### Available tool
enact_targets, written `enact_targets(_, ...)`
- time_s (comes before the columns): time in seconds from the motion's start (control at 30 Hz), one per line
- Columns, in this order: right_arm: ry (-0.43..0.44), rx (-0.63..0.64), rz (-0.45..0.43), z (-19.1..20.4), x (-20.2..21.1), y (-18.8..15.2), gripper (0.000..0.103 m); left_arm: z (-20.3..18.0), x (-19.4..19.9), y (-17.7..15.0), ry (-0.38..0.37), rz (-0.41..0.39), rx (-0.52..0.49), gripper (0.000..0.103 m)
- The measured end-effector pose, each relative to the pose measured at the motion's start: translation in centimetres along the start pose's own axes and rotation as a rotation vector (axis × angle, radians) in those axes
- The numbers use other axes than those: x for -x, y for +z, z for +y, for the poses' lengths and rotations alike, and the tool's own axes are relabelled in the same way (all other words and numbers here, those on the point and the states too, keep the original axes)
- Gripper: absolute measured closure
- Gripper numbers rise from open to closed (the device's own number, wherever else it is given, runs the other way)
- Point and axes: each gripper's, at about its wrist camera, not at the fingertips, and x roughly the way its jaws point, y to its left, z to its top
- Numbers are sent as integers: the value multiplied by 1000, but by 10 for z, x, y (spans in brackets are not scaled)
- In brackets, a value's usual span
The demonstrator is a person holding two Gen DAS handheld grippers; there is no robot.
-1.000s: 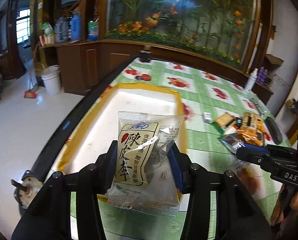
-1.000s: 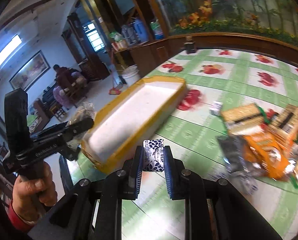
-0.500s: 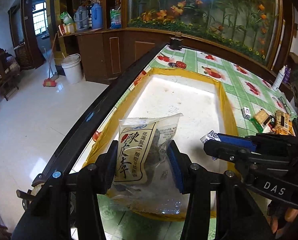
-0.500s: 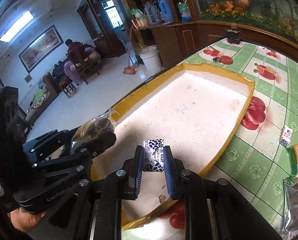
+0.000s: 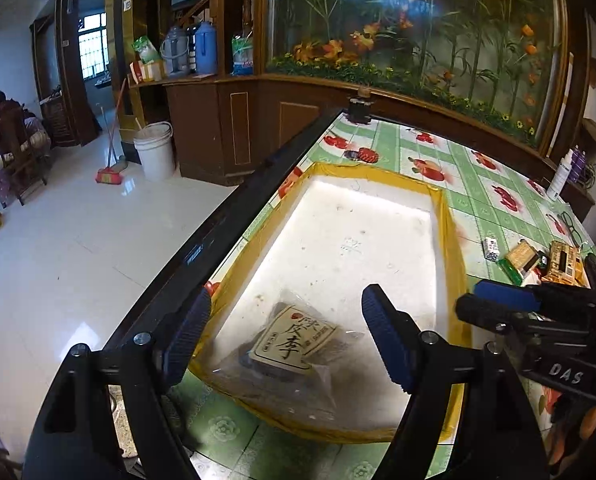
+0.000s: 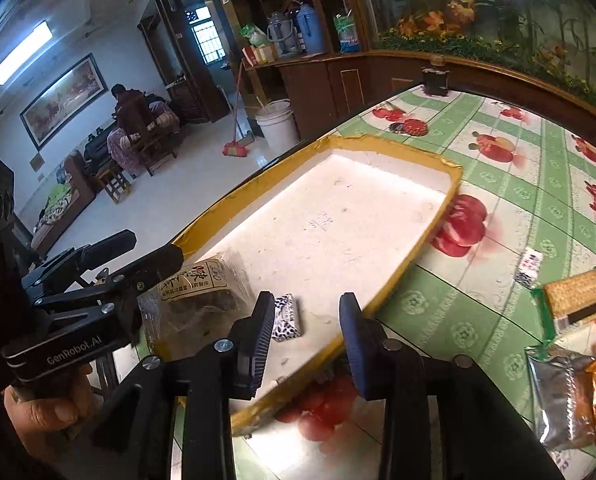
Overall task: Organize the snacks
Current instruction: 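Open the right tool to drop the candy into the tray, then grasp a white-blue candy with the left tool while the right tool grasps another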
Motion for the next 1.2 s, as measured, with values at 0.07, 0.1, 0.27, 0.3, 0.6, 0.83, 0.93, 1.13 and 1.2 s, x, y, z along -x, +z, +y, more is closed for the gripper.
enact_targets(0.07, -17, -17, -24, -12, 16, -6, 63, -8, 4, 0, -9, -9, -18, 25)
enact_targets(0.1, -28, -31, -36, -18, 26, -12, 61, -13, 6, 1, -15, -11, -27, 25)
enact_targets(0.27, -96, -108, -89, -58, 71, -46, 59, -45, 17, 1, -73, -20, -81, 24)
enact_targets(0.3, -116, -131, -90, -67, 79, -55, 59, -53, 18, 0, -86, -18, -96, 24)
enact_targets(0.6, -255, -289, -78, -128, 119, -112, 47, -121, 23, -15, -173, 21, -234, 24)
enact_targets(0.83, -280, -315, -64, -137, 130, -134, 44, -157, 21, -32, -232, 67, -295, 24)
enact_targets(0.93, -273, -294, -65, -138, 131, -135, 44, -172, 16, -39, -258, 91, -323, 24)
enact_targets(1.13, -262, -241, -55, -133, 126, -129, 45, -195, 7, -50, -305, 134, -360, 24)
enact_targets(1.2, -259, -242, -52, -135, 125, -130, 45, -201, 3, -52, -319, 148, -369, 24)
